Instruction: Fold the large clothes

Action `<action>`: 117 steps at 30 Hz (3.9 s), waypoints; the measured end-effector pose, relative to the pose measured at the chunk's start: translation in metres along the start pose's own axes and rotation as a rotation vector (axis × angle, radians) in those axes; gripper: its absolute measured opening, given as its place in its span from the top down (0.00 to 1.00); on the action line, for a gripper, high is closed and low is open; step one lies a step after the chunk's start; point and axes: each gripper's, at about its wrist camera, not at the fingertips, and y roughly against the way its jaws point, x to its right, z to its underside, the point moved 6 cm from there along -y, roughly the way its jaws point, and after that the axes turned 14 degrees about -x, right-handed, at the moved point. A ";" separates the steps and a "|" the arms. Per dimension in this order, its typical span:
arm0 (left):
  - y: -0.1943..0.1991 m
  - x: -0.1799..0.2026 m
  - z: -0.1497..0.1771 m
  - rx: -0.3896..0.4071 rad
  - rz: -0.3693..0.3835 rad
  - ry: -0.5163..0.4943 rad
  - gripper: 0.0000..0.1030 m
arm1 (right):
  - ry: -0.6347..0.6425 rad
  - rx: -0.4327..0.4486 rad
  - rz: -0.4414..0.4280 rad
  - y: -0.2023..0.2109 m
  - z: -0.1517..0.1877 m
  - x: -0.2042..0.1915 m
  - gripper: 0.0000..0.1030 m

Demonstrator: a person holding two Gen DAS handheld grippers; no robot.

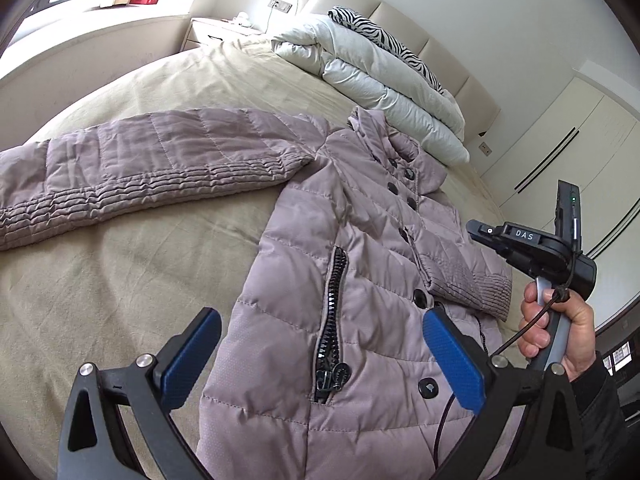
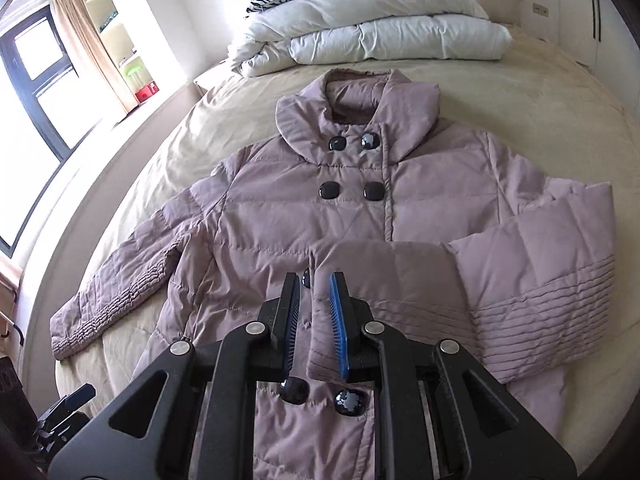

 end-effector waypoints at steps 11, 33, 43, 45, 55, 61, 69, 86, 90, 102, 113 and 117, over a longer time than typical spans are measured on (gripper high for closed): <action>-0.030 0.029 -0.011 -0.050 0.056 -0.035 0.00 | -0.001 0.260 -0.142 0.018 0.047 0.014 0.73; -0.228 0.201 -0.072 -0.416 0.156 -0.179 0.82 | -0.406 0.253 -0.315 0.057 0.172 0.212 0.07; -0.182 0.226 -0.103 -0.313 0.200 -0.248 0.89 | -0.431 0.245 -0.352 0.051 0.180 0.213 0.07; -0.162 0.228 -0.113 -0.280 0.226 -0.244 0.89 | -0.442 0.239 -0.366 0.052 0.178 0.214 0.07; -0.050 0.239 -0.182 -0.050 0.273 -0.266 0.89 | -0.811 0.259 -0.790 0.017 0.162 0.236 0.07; -0.022 0.229 -0.215 0.036 0.259 -0.246 0.90 | -1.052 0.271 -0.950 -0.028 0.136 0.246 0.07; -0.009 0.209 -0.227 0.088 0.272 -0.228 0.92 | -1.104 0.320 -1.078 -0.055 0.063 0.235 0.07; -0.027 0.121 -0.255 0.124 0.239 -0.078 0.92 | -1.115 0.388 -0.964 -0.097 -0.014 0.253 0.07; -0.053 0.100 -0.253 0.083 0.216 -0.040 0.92 | -1.111 0.458 -0.945 -0.081 -0.012 0.273 0.08; -0.157 0.048 -0.220 -0.050 0.127 0.053 0.92 | -1.101 0.507 -0.890 -0.073 0.032 0.328 0.19; -0.175 0.050 -0.226 -0.065 0.040 -0.027 0.92 | -0.866 0.522 -0.774 -0.006 0.030 0.309 0.24; -0.185 0.045 -0.218 -0.086 0.034 -0.019 0.91 | -0.675 0.475 -0.773 0.009 -0.025 0.261 0.24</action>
